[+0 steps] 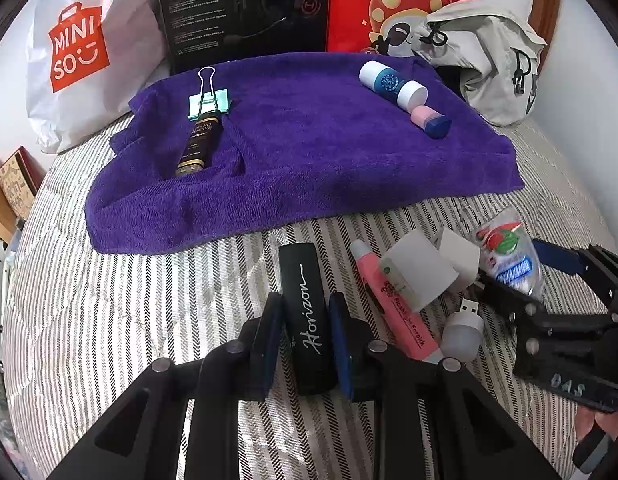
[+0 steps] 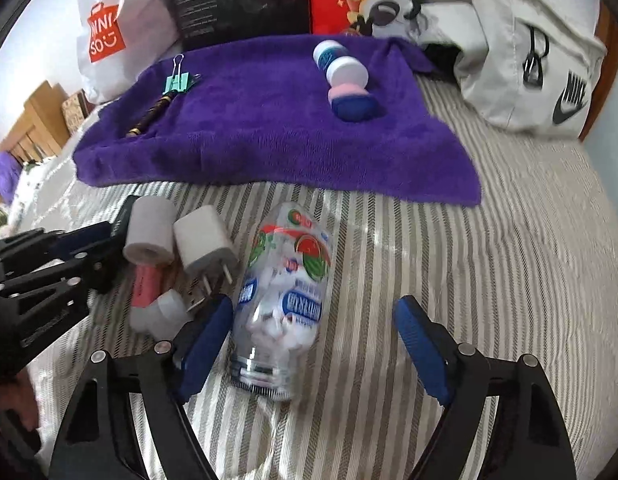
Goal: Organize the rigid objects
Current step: 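Grasp black Horizon case with left tool while right tool grasps clear pill bottle, then place clear pill bottle on towel with right tool while left tool carries Horizon case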
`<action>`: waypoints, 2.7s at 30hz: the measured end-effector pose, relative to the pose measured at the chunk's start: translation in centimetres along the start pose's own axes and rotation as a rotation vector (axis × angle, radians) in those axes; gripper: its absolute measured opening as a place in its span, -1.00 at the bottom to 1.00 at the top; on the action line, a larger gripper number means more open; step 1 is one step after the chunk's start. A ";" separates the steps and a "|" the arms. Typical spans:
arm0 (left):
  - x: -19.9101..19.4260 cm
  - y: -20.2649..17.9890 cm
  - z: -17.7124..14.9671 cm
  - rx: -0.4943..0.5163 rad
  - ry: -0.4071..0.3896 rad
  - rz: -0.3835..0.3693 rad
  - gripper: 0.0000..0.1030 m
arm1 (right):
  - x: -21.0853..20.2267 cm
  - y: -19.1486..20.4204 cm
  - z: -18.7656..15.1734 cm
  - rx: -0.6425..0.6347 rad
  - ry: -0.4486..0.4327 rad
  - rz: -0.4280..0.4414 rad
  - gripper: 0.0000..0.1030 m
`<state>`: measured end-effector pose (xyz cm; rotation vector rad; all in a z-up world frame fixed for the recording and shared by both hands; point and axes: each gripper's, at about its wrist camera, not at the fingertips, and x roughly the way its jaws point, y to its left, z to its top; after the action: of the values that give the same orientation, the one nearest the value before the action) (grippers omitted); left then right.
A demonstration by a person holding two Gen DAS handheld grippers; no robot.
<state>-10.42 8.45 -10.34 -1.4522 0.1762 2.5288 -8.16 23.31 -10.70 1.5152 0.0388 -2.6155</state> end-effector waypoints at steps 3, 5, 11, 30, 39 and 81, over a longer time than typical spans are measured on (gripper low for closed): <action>0.0 -0.1 -0.1 0.006 -0.002 0.002 -0.55 | 0.1 -0.1 0.2 -0.005 -0.021 -0.016 0.48; -0.1 -0.1 -0.1 0.012 -0.001 -0.001 -0.55 | 0.1 -0.3 0.3 -0.004 -0.034 -0.028 0.37; 0.0 0.0 -0.1 0.012 -0.003 -0.003 -0.55 | -0.2 -0.7 0.8 -0.013 -0.029 -0.024 -0.09; -1.9 3.0 0.6 -0.089 -0.016 -0.089 -0.60 | -2.3 -4.1 0.1 0.042 -0.048 0.093 -0.22; -3.0 3.4 1.6 -0.092 -0.040 -0.094 -0.60 | -3.5 -4.8 1.4 0.051 -0.081 0.130 -0.23; -3.0 7.5 6.2 -0.136 -0.090 -0.086 -0.60 | 3.7 0.7 17.2 -0.116 -0.055 0.243 -0.23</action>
<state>-15.99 2.10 -4.63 -1.3570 -0.0727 2.5733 -24.74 20.85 -5.28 1.3188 0.0009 -2.4172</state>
